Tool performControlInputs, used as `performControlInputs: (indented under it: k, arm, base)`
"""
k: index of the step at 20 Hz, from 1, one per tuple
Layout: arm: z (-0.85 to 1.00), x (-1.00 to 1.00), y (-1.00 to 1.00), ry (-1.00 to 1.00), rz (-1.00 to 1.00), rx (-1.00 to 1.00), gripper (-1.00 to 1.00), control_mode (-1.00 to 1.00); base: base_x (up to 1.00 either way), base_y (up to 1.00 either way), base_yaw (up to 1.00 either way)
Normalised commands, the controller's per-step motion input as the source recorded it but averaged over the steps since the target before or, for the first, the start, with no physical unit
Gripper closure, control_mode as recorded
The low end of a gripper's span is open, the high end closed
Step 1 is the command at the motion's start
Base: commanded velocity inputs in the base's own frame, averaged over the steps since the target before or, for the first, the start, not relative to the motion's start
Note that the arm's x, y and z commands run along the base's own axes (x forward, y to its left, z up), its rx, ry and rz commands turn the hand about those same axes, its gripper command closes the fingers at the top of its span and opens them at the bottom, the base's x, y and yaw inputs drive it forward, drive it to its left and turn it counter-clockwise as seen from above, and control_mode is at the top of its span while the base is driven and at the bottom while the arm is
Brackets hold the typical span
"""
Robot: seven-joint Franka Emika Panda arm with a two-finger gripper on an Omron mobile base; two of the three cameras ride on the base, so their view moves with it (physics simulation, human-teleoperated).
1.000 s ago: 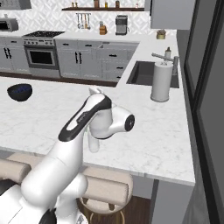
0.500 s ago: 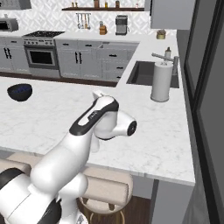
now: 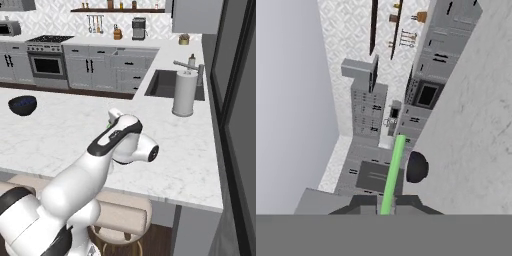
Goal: Take a straw from the drawer in front and place it inside the glass cup on the dining counter.
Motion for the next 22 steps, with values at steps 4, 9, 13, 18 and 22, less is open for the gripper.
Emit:
performControlInputs:
  k: [4,9,13,18,22]
  arm:
    - [-0.03,0.13,0.00,-0.06,0.00,0.00,1.00,-1.00]
    - [0.00,0.08,0.00,-0.05,0.00,0.00,1.00,-1.00]
    - [-0.03,0.00,0.00,-0.02,0.00,0.00,1.00,-1.00]
    - [-0.02,0.00,0.08,-0.01,0.00,0.00,1.00,-1.00]
    - [-0.13,0.00,0.14,0.00,-0.01,0.00,1.00,-1.00]
  base:
    - [0.00,0.00,0.00]
    - [0.00,0.00,0.00]
    - [0.00,0.00,0.00]
    - [0.00,0.00,0.00]
    - [0.00,0.00,0.00]
